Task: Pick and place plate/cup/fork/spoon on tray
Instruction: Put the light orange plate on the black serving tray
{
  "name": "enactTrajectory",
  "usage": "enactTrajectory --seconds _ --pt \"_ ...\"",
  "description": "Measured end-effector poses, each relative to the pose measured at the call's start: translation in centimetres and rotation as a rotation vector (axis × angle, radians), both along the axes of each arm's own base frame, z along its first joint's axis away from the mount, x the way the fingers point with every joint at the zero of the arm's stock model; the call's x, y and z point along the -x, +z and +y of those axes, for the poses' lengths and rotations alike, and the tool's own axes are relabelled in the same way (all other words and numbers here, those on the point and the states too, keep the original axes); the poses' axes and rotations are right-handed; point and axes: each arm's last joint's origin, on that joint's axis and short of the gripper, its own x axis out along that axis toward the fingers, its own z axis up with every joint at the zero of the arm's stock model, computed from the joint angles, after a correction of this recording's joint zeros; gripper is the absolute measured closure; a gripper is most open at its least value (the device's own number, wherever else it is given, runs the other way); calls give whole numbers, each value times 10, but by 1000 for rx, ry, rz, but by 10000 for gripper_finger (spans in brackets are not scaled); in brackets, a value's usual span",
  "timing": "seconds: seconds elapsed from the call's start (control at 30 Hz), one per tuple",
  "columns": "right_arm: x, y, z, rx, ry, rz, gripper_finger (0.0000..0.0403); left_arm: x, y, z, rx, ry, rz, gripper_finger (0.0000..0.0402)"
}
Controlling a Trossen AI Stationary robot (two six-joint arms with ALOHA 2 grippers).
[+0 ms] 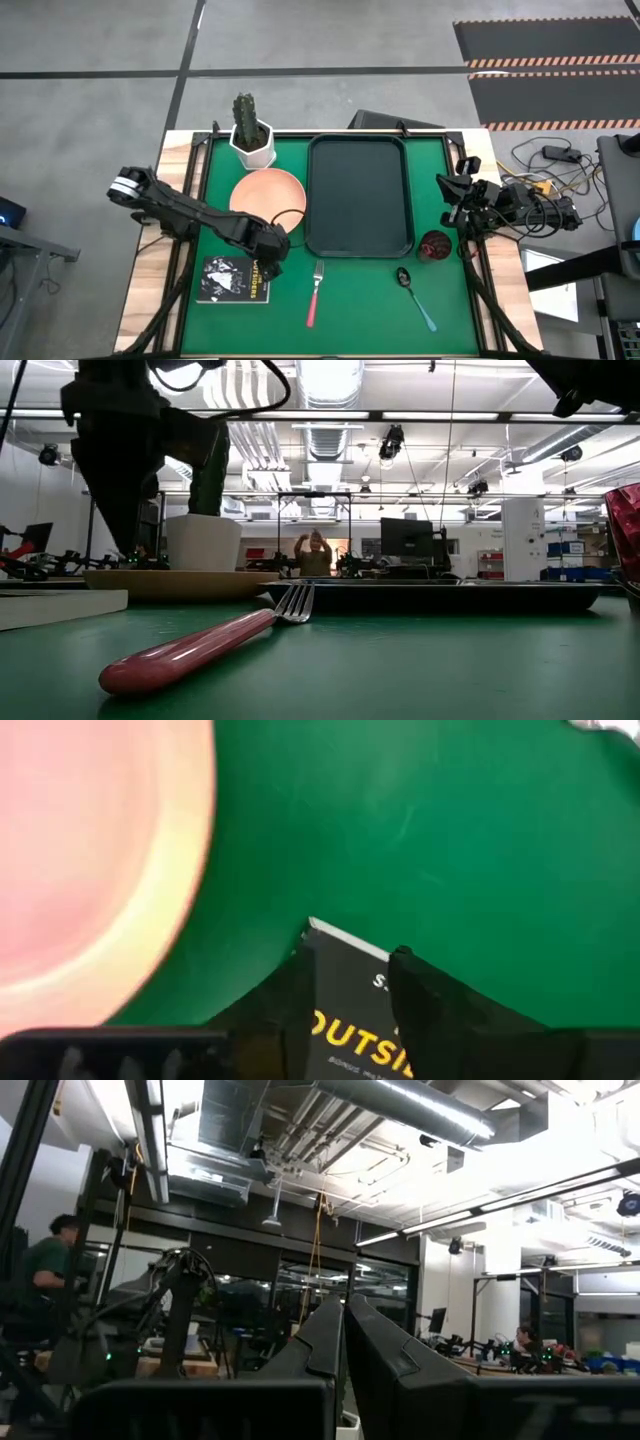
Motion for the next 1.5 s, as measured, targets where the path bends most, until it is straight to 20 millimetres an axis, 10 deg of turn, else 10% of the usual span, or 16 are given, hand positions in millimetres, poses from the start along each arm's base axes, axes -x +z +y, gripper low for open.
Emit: enactTrajectory --seconds 0.27,0.8,1.5 --pt "0 0 0 -1 0 2 394 -4 -9 4 -209 -150 -7 213" --pt "-1 -3 -1 -27 -43 32 394 -12 -1 12 -449 -237 -72 207" --pt "-1 -3 -1 -29 -41 31 394 5 -53 24 -433 -180 -129 298"
